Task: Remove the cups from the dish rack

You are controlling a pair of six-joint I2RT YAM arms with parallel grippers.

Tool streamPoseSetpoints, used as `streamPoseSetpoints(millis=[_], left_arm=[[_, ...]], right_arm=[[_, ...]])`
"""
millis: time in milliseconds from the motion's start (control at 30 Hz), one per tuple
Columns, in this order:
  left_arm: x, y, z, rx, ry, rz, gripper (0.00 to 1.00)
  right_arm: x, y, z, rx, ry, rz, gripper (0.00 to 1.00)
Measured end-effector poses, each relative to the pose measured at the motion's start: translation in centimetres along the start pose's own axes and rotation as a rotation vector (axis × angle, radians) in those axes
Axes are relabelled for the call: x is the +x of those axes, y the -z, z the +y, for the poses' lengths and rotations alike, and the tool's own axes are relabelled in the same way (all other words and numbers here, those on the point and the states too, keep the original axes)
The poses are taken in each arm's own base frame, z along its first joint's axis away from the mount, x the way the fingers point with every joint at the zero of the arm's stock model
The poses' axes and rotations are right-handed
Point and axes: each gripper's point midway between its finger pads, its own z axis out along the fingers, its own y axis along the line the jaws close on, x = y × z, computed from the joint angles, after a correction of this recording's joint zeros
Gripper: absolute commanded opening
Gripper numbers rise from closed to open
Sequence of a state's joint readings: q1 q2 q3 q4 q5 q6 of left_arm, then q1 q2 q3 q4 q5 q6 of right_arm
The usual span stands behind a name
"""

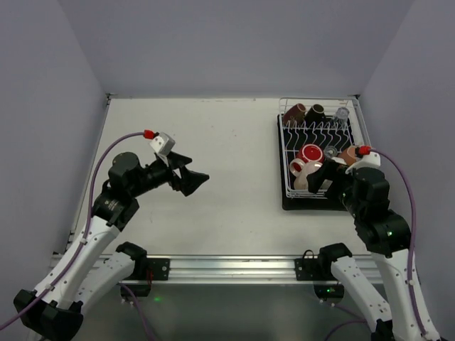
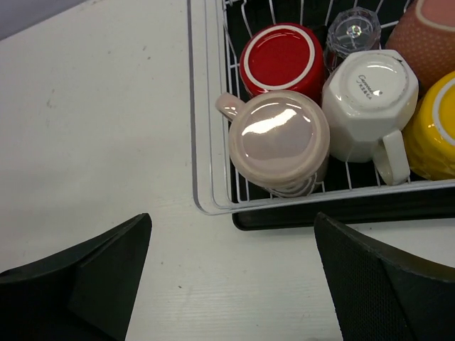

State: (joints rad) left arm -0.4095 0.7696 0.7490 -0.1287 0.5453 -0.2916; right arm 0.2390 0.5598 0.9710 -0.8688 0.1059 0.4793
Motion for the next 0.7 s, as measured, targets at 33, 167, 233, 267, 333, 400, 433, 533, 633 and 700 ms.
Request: streamPoseSetpoints(millis=[33, 167, 233, 267, 333, 400, 433, 533, 633, 700], left_arm=[[0.0, 0.0, -0.1, 0.000, -0.002, 0.000, 1.00], [0.3, 0.1, -0.7, 0.013, -0.026, 0.007, 1.00], [0.4, 0.2, -1.0, 0.017, -0.035, 0.011, 1.00], [0.5, 0.2, -1.1, 0.017, -0.039, 0.012, 1.00], [0.5, 0.3, -1.1, 0.010, -0.052, 0.012, 1.00], [0.5, 0.4, -1.0, -0.007, -0.057, 0.010, 1.00], [0.5, 0.5, -0.9, -0.016, -0.058, 0.009, 1.00], [0.6, 0.9, -0.5, -0.048, -0.064, 0.001, 1.00], [0.5, 1.2, -0.2, -0.069, -0.075, -0.007, 1.00], [0.3, 1.3, -0.1, -0.076, -0.077, -0.012, 1.00]], right_arm=[[0.1, -0.4, -0.2, 0.017, 0.001, 0.014, 0.99], [0.7, -1.8, -0.7, 0.069, 0.000, 0.060, 0.99], [1.1, -2.3, -1.0, 0.086, 0.001, 0.080, 0.99], [1.4, -2.5, -1.2, 0.092, 0.001, 0.089, 0.99], [2.0, -3.0, -1.4, 0.103, 0.004, 0.113, 0.99], [2.4, -3.5, -1.5, 0.111, 0.007, 0.134, 0.99], [2.6, -3.9, -1.5, 0.114, 0.009, 0.146, 0.99], [3.1, -4.9, -1.6, 0.127, 0.019, 0.182, 0.99], [3.6, -6.0, -1.4, 0.125, 0.030, 0.218, 0.99], [3.8, -6.7, -1.3, 0.127, 0.038, 0.237, 0.99]])
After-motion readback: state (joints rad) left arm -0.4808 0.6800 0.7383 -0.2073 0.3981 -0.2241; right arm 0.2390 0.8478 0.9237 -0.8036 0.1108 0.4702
